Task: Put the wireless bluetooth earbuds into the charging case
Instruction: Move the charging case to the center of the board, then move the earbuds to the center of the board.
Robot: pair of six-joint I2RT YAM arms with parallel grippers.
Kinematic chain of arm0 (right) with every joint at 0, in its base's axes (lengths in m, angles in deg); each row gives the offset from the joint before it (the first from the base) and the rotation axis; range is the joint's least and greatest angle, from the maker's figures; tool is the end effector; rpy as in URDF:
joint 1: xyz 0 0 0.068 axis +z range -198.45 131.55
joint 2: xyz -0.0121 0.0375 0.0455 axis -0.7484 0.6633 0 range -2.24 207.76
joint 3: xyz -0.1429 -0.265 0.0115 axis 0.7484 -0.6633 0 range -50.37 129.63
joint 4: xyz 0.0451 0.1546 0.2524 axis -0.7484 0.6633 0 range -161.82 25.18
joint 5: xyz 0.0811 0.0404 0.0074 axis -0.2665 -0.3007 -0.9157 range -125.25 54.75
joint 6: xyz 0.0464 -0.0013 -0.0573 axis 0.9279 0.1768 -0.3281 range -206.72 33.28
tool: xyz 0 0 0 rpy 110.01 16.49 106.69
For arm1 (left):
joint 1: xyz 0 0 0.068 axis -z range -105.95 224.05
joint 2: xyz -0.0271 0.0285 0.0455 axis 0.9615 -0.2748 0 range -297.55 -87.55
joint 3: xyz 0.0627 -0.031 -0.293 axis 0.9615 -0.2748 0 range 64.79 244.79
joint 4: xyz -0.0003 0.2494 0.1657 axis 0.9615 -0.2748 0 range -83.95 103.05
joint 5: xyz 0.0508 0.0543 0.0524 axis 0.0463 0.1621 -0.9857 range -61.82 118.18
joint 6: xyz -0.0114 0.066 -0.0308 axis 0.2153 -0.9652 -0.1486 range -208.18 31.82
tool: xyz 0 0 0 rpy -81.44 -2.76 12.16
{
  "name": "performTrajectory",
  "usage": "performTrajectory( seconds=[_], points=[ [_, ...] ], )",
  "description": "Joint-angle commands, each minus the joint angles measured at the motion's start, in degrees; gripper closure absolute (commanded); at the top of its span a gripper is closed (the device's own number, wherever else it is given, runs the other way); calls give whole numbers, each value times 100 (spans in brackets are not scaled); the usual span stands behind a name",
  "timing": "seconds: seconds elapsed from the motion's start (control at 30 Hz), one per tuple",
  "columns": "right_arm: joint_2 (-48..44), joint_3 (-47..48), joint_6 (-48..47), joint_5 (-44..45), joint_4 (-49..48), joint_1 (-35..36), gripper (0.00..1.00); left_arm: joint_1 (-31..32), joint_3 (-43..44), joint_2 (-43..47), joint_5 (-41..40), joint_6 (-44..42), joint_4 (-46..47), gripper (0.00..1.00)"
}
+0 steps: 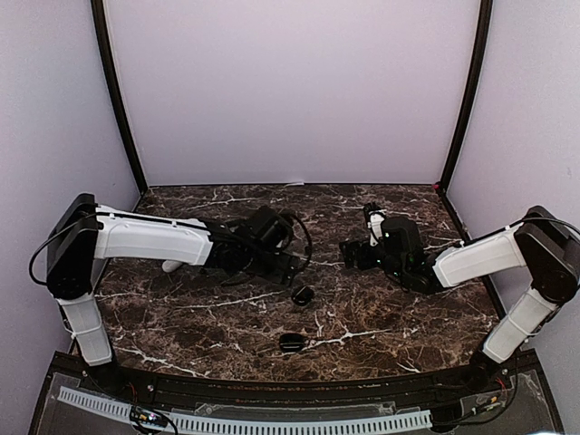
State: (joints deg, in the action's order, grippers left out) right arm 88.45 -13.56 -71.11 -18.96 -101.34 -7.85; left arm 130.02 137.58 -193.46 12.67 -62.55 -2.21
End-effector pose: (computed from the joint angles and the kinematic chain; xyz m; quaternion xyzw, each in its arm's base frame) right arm 0.2857 0.2221 0.1570 -0.1050 0.8288 0.1477 0.5294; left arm 0.2714 -0.3725 0.1903 0.1962 0.9065 -0.1345 0.3489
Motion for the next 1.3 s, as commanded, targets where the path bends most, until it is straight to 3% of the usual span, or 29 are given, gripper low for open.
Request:
performTrajectory(
  seconds=[0.0,0.3,0.53,0.77,0.87,0.93,1.07,1.17,1.27],
  points=[
    [-74,-37,-59,-38,-186,-17,2,-743,-149,355,24,-829,542,12],
    [-12,-15,-130,-325,-221,-17,5,-1778,825,-818,662,-1493,901,20],
    [219,164,-135,-785,-126,-31,8,-2355,1050,-1148,1817,-1838,1264,25],
    [624,510,239,-2405,-106,-578,13,-3043,1166,-1351,3429,-1603,1628,24],
    [911,802,577,-3483,-80,-963,22,-3335,1313,-1573,4186,-1349,1746,25],
    [1129,1024,891,-4117,-85,-1235,33,-3510,1413,-1757,4651,-1154,1852,29],
    [1731,1656,1480,-5078,-201,-1552,59,-3760,1819,-2179,5050,-878,1784,55],
    [2259,2352,1725,-5407,95,-1605,82,-3828,2188,-2494,5142,-817,1582,69],
    [2774,2963,1932,-5697,266,-1624,89,-3841,2494,-2793,5484,-667,1539,75]
  ],
)
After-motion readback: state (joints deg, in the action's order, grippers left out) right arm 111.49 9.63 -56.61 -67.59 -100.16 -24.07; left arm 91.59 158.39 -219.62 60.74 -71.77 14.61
